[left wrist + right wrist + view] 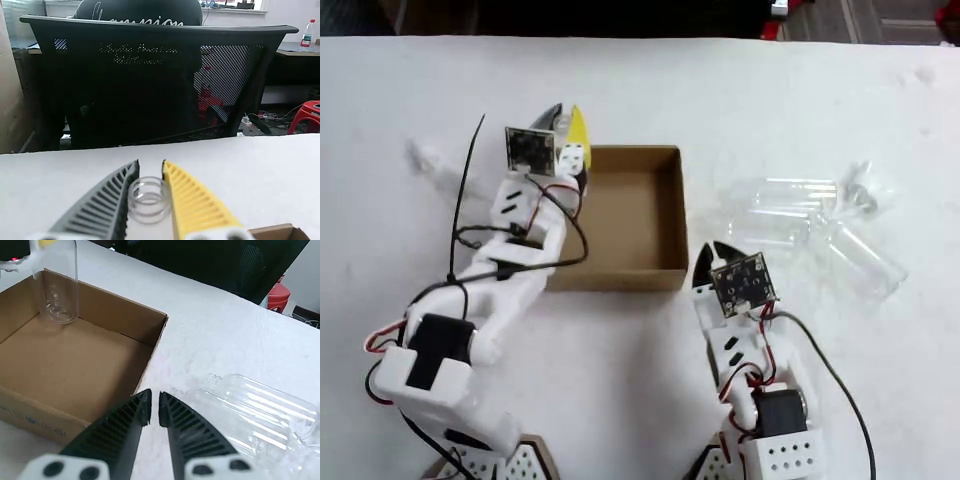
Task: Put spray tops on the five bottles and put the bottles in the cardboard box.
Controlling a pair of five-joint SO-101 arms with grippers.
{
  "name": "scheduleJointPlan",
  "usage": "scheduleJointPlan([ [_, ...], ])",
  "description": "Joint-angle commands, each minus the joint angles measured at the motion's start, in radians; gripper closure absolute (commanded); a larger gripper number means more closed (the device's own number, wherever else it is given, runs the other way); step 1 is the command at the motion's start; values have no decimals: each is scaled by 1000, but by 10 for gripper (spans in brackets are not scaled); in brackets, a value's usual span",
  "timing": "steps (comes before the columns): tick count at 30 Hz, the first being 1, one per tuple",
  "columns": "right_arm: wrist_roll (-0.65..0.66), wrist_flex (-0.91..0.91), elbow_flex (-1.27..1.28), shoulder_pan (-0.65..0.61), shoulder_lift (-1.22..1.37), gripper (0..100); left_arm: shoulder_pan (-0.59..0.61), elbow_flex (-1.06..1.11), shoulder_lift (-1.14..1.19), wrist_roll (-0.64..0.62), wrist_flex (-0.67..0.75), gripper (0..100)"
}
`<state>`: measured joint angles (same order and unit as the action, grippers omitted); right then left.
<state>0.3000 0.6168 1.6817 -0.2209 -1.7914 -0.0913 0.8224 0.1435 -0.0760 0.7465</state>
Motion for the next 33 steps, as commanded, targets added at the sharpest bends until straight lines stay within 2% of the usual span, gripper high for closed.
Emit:
scheduleJointPlan([
  [1, 12, 1, 8, 12, 4, 984, 7, -6, -2, 2, 23, 979],
  [33, 12, 1, 8, 12, 4, 984, 10, 52, -2, 0, 28, 967],
])
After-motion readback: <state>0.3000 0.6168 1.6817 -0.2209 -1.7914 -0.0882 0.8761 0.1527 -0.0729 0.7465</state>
